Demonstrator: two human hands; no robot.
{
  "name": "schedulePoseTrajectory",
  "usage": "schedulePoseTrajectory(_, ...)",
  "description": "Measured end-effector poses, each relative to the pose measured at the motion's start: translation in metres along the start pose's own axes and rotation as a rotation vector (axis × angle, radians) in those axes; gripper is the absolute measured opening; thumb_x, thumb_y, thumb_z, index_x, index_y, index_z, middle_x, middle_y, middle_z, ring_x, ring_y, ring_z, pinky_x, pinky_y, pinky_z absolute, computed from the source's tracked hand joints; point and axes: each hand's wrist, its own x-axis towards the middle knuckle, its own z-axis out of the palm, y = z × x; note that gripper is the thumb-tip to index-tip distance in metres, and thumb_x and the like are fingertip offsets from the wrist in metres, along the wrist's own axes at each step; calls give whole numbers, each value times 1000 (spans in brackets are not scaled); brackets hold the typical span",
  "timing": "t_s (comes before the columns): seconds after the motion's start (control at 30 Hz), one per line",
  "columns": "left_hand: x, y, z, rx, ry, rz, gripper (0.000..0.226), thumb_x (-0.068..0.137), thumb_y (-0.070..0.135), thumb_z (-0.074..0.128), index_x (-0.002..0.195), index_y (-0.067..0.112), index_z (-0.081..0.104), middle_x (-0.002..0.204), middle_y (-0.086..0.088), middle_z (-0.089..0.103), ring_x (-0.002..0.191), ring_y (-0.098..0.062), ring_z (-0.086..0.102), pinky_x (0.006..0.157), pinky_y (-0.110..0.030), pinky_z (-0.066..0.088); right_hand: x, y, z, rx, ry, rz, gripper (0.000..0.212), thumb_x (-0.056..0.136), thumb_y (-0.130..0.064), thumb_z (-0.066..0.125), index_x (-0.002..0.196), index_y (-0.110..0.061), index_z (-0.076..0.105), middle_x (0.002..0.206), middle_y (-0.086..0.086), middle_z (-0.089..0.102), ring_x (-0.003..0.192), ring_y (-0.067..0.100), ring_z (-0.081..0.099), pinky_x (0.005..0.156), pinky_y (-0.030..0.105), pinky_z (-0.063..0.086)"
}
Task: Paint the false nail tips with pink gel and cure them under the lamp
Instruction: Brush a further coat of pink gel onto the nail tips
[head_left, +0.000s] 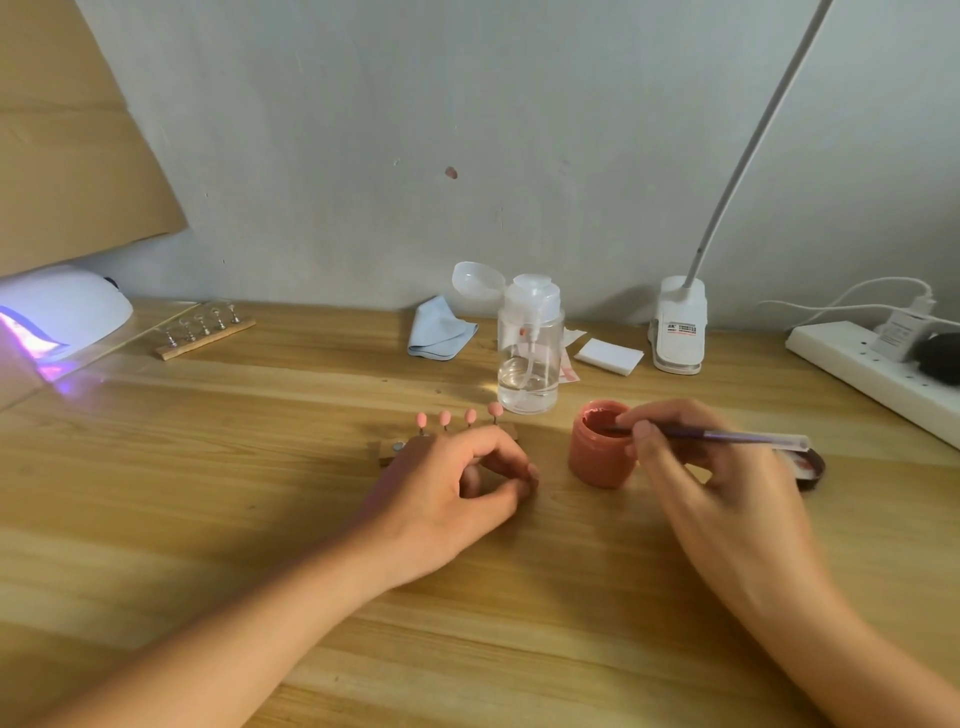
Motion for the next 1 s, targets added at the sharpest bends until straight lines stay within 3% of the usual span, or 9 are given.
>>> schedulePoseTrajectory(0.13, 0, 0, -1, -18, 0, 17, 10, 88, 27, 70, 93, 36, 69, 50, 18, 50, 78, -13, 57, 98, 3, 16, -2, -2, -1, 54, 24, -42, 12, 89, -21, 61, 89, -29, 70, 82, -14, 72, 77, 16, 66, 73, 29, 51)
schedulePoseTrajectory(0.2, -1, 0, -2, -41, 2, 36, 9, 89, 26, 70, 92, 34, 69, 76, 25, 68, 90, -6, 47, 107, 1, -1, -7, -7, -4, 189, 60, -93, 12, 92, -15, 64, 87, -25, 70, 81, -9, 73, 76, 11, 67, 71, 19, 51)
schedulePoseTrajectory(0.27, -1, 1, -1, -46, 4, 58, 11, 89, 22, 70, 90, 33, 69, 91, 29, 71, 85, -4, 46, 105, 1, 9, -15, -13, -3, 348, 2, -87, 12, 90, -13, 64, 88, -23, 70, 81, -3, 74, 72, 11, 69, 69, 15, 51)
schedulePoseTrajectory(0.33, -1, 1, 0, -29, 19, 77, 14, 88, 19, 71, 88, 33, 69, 72, 34, 64, 66, -1, 46, 90, 5, 23, -22, -14, 0, 455, -91, -3, 14, 90, -7, 67, 89, -20, 68, 78, 6, 74, 70, 14, 68, 66, 19, 53)
schedulePoseTrajectory(0.43, -1, 0, 0, 3, 43, 94, 13, 87, 19, 73, 86, 32, 69, 55, 35, 53, 60, -1, 49, 98, 6, 13, -25, -11, 3, 480, -110, 52, 13, 86, 2, 63, 84, -11, 60, 75, 10, 73, 70, 16, 67, 67, 25, 52)
schedulePoseTrajectory(0.57, -1, 0, 0, 10, 44, 115, 18, 87, 18, 73, 84, 35, 68, 58, 38, 54, 47, 0, 40, 78, 12, 21, -25, -11, 4, 446, -107, 20, 14, 85, 4, 63, 80, -8, 58, 74, 8, 73, 70, 14, 67, 67, 19, 51)
schedulePoseTrajectory(0.77, -1, -2, 1, 6, 40, 113, 11, 87, 20, 73, 87, 31, 70, 53, 35, 52, 50, -5, 45, 85, 12, 16, -23, -11, 5, 407, -116, 18, 9, 85, 3, 63, 81, -4, 59, 74, 6, 73, 73, 12, 68, 68, 17, 49)
schedulePoseTrajectory(0.9, -2, -3, 1, 3, 36, 117, 12, 88, 22, 72, 87, 34, 69, 55, 35, 53, 46, -2, 41, 72, 4, 29, -23, -11, 5, 422, -104, 20, 9, 85, 5, 63, 80, -2, 59, 73, 8, 73, 71, 12, 67, 67, 16, 49)
schedulePoseTrajectory(1.0, -3, -2, 0, -7, 37, 105, 11, 88, 21, 73, 89, 31, 71, 56, 36, 54, 55, -19, 58, 77, 8, 27, -24, -11, 5, 402, -108, 10, 12, 84, 6, 64, 79, -4, 59, 72, 8, 72, 72, 14, 66, 66, 15, 48)
